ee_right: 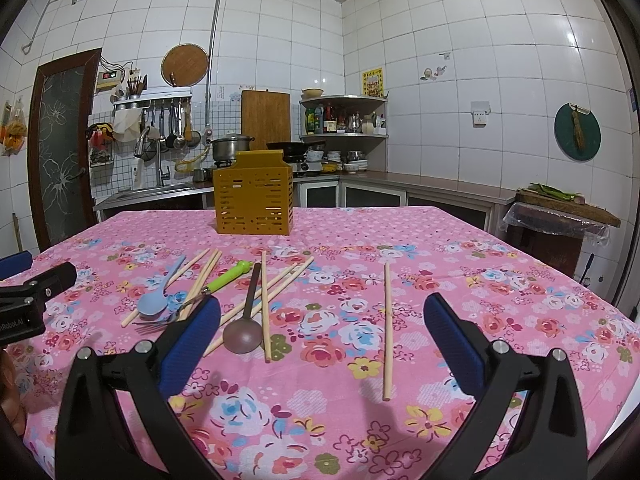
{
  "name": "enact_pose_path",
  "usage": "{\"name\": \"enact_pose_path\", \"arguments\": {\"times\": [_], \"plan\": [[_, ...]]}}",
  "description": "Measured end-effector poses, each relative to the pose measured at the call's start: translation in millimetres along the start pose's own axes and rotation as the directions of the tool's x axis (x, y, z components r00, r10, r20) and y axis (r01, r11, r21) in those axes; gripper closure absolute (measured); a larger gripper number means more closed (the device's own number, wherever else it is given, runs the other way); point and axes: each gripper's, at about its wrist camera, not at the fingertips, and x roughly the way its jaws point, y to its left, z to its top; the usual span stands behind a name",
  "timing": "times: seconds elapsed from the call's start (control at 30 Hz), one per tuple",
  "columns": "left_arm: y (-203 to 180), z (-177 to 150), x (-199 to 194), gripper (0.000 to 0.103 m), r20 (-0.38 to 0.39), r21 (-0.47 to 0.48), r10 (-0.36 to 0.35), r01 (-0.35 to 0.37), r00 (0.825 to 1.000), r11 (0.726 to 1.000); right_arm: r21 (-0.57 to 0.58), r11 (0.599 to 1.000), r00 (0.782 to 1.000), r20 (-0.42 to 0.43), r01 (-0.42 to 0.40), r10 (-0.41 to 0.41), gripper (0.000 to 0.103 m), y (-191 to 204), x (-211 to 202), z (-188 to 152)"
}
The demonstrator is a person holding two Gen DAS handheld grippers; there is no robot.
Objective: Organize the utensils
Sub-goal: 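Move the left tool to the blue spatula while the right tool approaches a chopstick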
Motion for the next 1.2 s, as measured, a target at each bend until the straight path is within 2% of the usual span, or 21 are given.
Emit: {"name": "enact_pose_path", "arguments": {"times": [0.23, 0.37, 0.5, 0.67, 0.87, 1.03, 1.2], "plan": [[6.9, 15.3, 5.1, 0.005, -0.056, -0.017, -0.006, 0.005, 0.998, 1.0, 0.025, 0.999, 0.997, -0.06, -0.044, 0.045, 0.004, -5.9, 5.8, 13.3], [9.1, 37.6, 4.9, 0.005, -0.037, -0.017, -0.001, 0.0, 0.999, 1.0, 0.019, 0.999, 0.998, -0.035, -0.044, 0.045, 0.004, -10.7, 5.6, 38.6], [11.0, 60.8, 20.8, 0.005, -0.08, -0.026, -0.023, 0.021, 0.997, 0.999, 0.011, 0.999, 0.998, -0.036, -0.046, 0.047, 0.004, -12.3, 13.3, 56.9], [10.6, 80.5, 52.9, 0.005, -0.151, -0.046, -0.055, 0.049, 0.987, 0.998, 0.0, 1.0, 0.994, -0.108, -0.025, 0.025, 0.004, -17.3, 45.3, 71.1], [8.0, 93.2, 103.1, 0.005, -0.248, -0.051, -0.071, 0.06, 0.966, 0.997, -0.036, 0.998, 0.982, -0.18, 0.059, -0.064, 0.004, -25.9, 90.6, 79.4], [6.9, 95.8, 134.9, 0.005, -0.281, -0.079, -0.087, 0.067, 0.956, 0.995, -0.009, 0.997, 0.97, -0.232, 0.075, -0.075, 0.004, -37.0, 126.8, 84.6], [1.2, 96.7, 160.1, 0.005, -0.286, -0.061, -0.075, 0.06, 0.955, 0.996, 0.008, 0.994, 0.952, -0.291, 0.105, -0.098, 0.004, -50.7, 158.5, 74.2]]}}
